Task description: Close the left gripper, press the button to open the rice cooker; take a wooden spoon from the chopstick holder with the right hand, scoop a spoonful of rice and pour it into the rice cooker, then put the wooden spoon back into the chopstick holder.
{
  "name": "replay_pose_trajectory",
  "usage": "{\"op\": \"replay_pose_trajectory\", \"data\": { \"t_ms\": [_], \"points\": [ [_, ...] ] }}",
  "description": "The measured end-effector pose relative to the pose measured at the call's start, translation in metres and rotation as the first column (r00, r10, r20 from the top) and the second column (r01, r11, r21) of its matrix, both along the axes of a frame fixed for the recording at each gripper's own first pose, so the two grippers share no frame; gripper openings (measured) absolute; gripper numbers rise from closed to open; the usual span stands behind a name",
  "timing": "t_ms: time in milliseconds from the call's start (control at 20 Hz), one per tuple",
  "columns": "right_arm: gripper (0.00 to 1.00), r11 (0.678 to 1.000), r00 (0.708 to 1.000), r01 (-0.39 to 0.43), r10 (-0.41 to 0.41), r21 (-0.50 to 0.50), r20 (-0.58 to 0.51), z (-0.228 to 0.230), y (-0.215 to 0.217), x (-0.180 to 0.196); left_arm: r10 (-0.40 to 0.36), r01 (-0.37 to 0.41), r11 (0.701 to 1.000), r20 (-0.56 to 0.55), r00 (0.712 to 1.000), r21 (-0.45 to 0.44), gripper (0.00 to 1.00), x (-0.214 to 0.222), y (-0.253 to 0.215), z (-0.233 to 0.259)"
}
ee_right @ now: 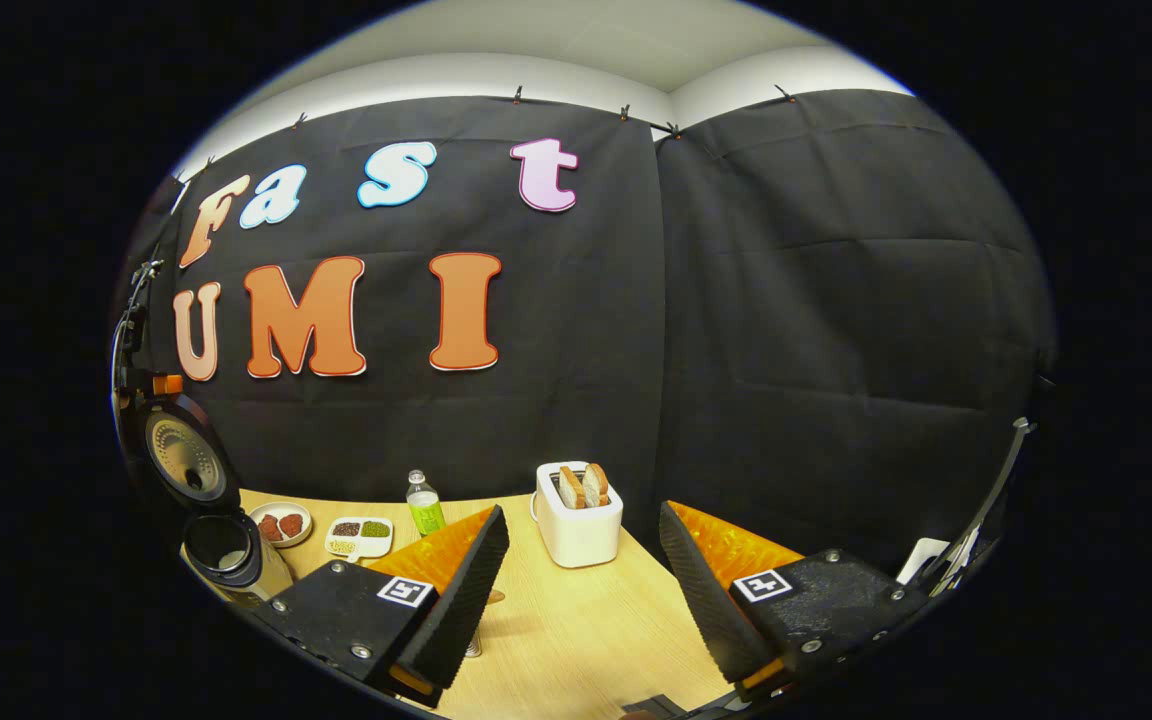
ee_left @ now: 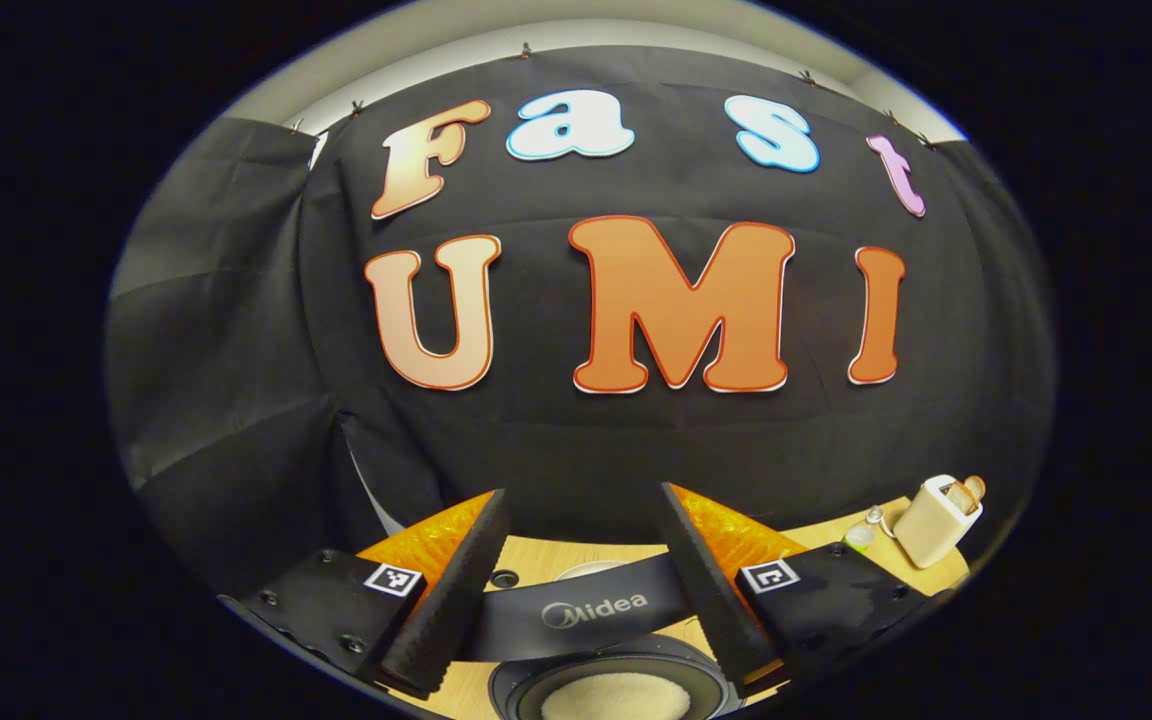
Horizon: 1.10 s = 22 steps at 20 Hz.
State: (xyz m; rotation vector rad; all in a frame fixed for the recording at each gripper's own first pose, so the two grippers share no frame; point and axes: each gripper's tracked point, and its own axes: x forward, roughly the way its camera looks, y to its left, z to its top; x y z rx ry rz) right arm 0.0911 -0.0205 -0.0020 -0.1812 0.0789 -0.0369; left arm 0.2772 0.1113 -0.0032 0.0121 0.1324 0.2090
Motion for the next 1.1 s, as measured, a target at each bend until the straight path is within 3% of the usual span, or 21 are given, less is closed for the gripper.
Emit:
{"op": "replay_pose_trajectory", "data": {
  "t_ms": [50,150,200,300,650,1100],
  "points": [
    [0.94,1.000,1.000,0.001,-0.001,0.008,-0.002,-0.001,0.001,-0.001,0.007,-0.007,1.000,-0.007,1.000,-0.028,0.95,-0.005,-0.001,-0.008],
    [0.94,0.999,1.000,-0.007,0.007,0.032,-0.004,-0.001,0.003,0.000,-0.002,0.002,1.000,0.033,0.999,0.002,1.00,-0.014,-0.007,-0.006],
    [0.99,0.999,1.000,-0.011,0.012,0.038,-0.010,-0.003,0.004,0.000,-0.005,0.005,1.000,0.046,0.999,0.011,1.00,-0.019,-0.010,-0.005],
    [0.94,0.999,1.000,-0.017,0.017,0.029,-0.007,-0.003,0.004,0.000,-0.007,0.007,1.000,0.043,0.999,0.008,0.99,-0.030,-0.017,-0.012],
    [0.94,0.997,0.997,-0.076,0.077,0.030,-0.020,-0.008,0.018,0.002,-0.064,0.064,0.997,0.021,0.998,-0.029,0.98,-0.082,-0.050,-0.046],
    [0.93,0.989,0.987,-0.146,0.148,0.024,-0.057,-0.021,0.032,-0.001,-0.058,0.055,0.996,-0.046,0.997,-0.068,0.98,-0.138,-0.081,-0.151]
  ]
}}
